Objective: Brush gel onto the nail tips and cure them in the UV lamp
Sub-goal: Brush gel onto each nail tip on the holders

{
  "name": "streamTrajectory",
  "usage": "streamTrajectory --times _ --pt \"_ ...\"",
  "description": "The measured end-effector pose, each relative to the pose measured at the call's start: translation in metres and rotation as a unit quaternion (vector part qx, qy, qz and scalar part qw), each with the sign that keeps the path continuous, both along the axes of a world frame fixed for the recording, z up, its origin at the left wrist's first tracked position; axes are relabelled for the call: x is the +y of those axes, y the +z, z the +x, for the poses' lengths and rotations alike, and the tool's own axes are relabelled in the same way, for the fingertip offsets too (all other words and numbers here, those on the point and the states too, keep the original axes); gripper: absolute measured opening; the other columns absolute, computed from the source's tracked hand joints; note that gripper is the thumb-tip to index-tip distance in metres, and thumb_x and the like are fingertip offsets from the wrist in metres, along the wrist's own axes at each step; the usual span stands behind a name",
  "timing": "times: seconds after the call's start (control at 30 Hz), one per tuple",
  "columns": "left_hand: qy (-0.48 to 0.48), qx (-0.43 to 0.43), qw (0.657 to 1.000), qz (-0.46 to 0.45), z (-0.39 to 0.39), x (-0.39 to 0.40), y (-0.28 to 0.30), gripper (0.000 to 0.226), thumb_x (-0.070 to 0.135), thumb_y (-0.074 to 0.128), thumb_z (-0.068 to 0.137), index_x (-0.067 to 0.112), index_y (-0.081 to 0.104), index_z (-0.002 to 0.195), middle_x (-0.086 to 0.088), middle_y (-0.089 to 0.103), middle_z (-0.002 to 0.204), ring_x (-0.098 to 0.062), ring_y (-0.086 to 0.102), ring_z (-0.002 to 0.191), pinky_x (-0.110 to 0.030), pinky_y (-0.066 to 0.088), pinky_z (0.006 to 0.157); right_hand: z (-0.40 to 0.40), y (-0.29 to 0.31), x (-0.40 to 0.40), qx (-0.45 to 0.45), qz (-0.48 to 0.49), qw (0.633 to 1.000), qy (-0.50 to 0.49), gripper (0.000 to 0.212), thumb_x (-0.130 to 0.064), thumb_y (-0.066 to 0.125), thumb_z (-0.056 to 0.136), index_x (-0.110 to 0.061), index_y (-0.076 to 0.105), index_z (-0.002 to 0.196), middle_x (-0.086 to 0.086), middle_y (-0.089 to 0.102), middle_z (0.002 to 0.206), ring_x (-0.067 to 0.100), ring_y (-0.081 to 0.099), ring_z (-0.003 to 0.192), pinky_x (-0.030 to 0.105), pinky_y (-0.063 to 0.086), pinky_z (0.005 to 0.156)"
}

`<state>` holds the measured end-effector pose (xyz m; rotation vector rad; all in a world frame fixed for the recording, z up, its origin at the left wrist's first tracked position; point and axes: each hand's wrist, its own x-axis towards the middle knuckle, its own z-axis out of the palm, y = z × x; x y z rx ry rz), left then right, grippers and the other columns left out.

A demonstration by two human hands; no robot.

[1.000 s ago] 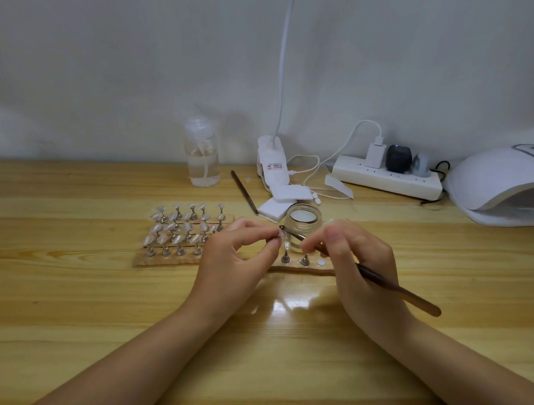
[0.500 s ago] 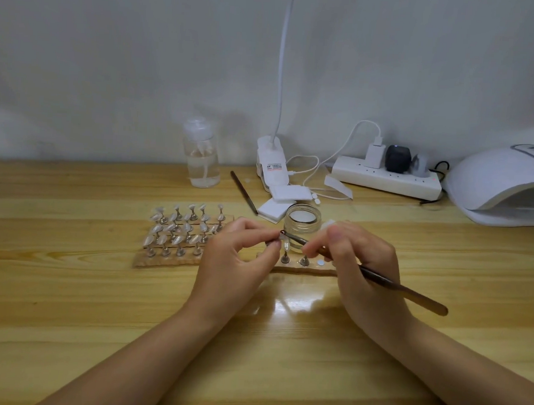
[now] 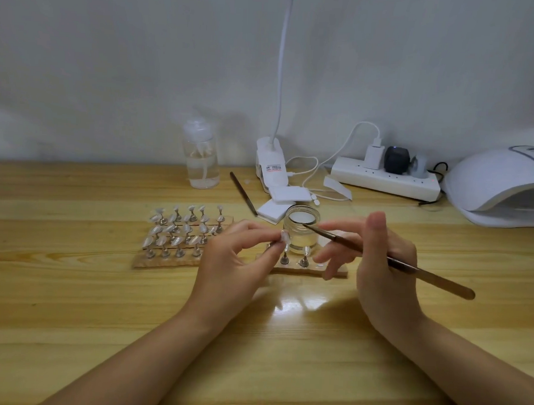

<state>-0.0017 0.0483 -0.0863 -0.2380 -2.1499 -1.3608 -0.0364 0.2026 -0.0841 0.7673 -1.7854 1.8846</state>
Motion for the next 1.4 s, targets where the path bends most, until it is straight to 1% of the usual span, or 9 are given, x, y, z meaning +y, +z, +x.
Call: streamTrajectory --times 0.1,0.2,0.33,0.47,0.57,0.7,0.97,1.23,1.4 --pt "0.001 0.022 0.999 -0.026 0.000 0.000 0.000 0.026 0.008 0.072 0.074 0.032 0.067 0.082 0.015 0.066 0.078 0.003 0.059 0.080 -0.006 0.039 0.075 -0.002 0.001 0.002 0.034 0.060 0.997 -0.023 0.038 -0.044 0.041 0.091 -0.019 0.065 0.077 -0.007 0.065 0.058 0.003 0.063 0.054 0.012 0.048 0.057" --pt "-0.022 0.022 0.999 -0.028 0.000 0.000 -0.001 0.018 0.011 0.071 0.073 0.024 0.070 0.085 0.012 0.068 0.080 -0.004 0.061 0.080 -0.016 0.045 0.076 -0.003 0.004 0.001 0.093 0.157 0.982 -0.058 0.023 -0.031 0.057 0.082 -0.010 0.065 0.085 -0.003 0.068 0.078 0.003 0.064 0.070 0.011 0.047 0.065" --pt "-0.042 0.023 0.999 -0.027 0.001 0.001 0.000 0.017 0.008 0.070 0.073 0.017 0.071 0.087 0.006 0.070 0.083 -0.011 0.063 0.083 -0.026 0.049 0.078 -0.004 0.002 -0.001 0.126 0.214 0.968 -0.046 0.035 -0.026 0.076 0.069 -0.009 0.061 0.096 0.001 0.068 0.096 0.011 0.065 0.091 0.021 0.049 0.082" --pt "-0.046 0.025 0.998 -0.035 0.000 0.001 0.000 0.022 0.005 0.072 0.071 0.018 0.070 0.089 0.008 0.069 0.083 -0.010 0.062 0.084 -0.025 0.048 0.079 -0.005 0.000 -0.002 0.155 0.230 0.960 -0.041 0.030 -0.017 0.076 0.068 -0.008 0.062 0.093 0.002 0.068 0.092 0.015 0.066 0.088 0.033 0.052 0.079" --pt "-0.049 0.026 0.997 -0.046 0.000 0.001 -0.001 0.025 0.002 0.072 0.072 0.020 0.069 0.089 0.013 0.067 0.084 -0.007 0.061 0.084 -0.020 0.046 0.079 -0.006 -0.001 -0.001 0.171 0.231 0.957 -0.036 0.026 -0.020 0.074 0.073 -0.006 0.063 0.092 0.001 0.067 0.090 0.012 0.064 0.086 0.031 0.052 0.079" --pt "-0.060 0.022 0.997 -0.050 0.000 0.001 -0.002 0.019 0.023 0.066 0.073 0.023 0.068 0.091 0.010 0.068 0.088 -0.009 0.061 0.088 -0.020 0.046 0.080 -0.007 -0.002 -0.001 0.165 0.228 0.959 -0.041 0.021 -0.021 0.068 0.074 -0.008 0.063 0.091 -0.004 0.065 0.089 0.006 0.061 0.086 0.024 0.050 0.080" --pt "-0.012 -0.040 0.994 -0.104 -0.002 -0.002 -0.007 0.065 0.034 0.075 0.067 0.035 0.041 0.123 0.023 0.048 0.112 0.009 0.045 0.108 0.000 0.030 0.087 -0.025 0.013 0.024 0.160 0.241 0.953 -0.091 0.028 -0.019 0.077 0.072 -0.007 0.060 0.091 -0.004 0.063 0.086 -0.001 0.057 0.085 0.006 0.041 0.082" --pt "0.024 -0.059 0.978 -0.196 -0.003 -0.002 -0.013 0.073 0.035 0.073 0.071 0.046 0.029 0.128 0.026 0.047 0.108 0.005 0.044 0.108 -0.001 0.031 0.084 -0.032 0.004 0.033 0.076 0.314 0.946 -0.021 0.029 -0.008 0.079 0.068 -0.013 0.060 0.090 -0.006 0.065 0.085 0.002 0.060 0.086 0.008 0.042 0.080" --pt "0.039 -0.086 0.976 -0.194 -0.004 -0.004 -0.016 0.073 0.037 0.073 0.072 0.036 0.034 0.134 0.023 0.051 0.107 0.001 0.049 0.106 -0.019 0.038 0.085 -0.033 0.001 0.032 0.058 0.316 0.947 0.000 0.030 -0.011 0.080 0.067 -0.009 0.062 0.091 -0.006 0.066 0.083 -0.002 0.061 0.085 0.008 0.042 0.081"
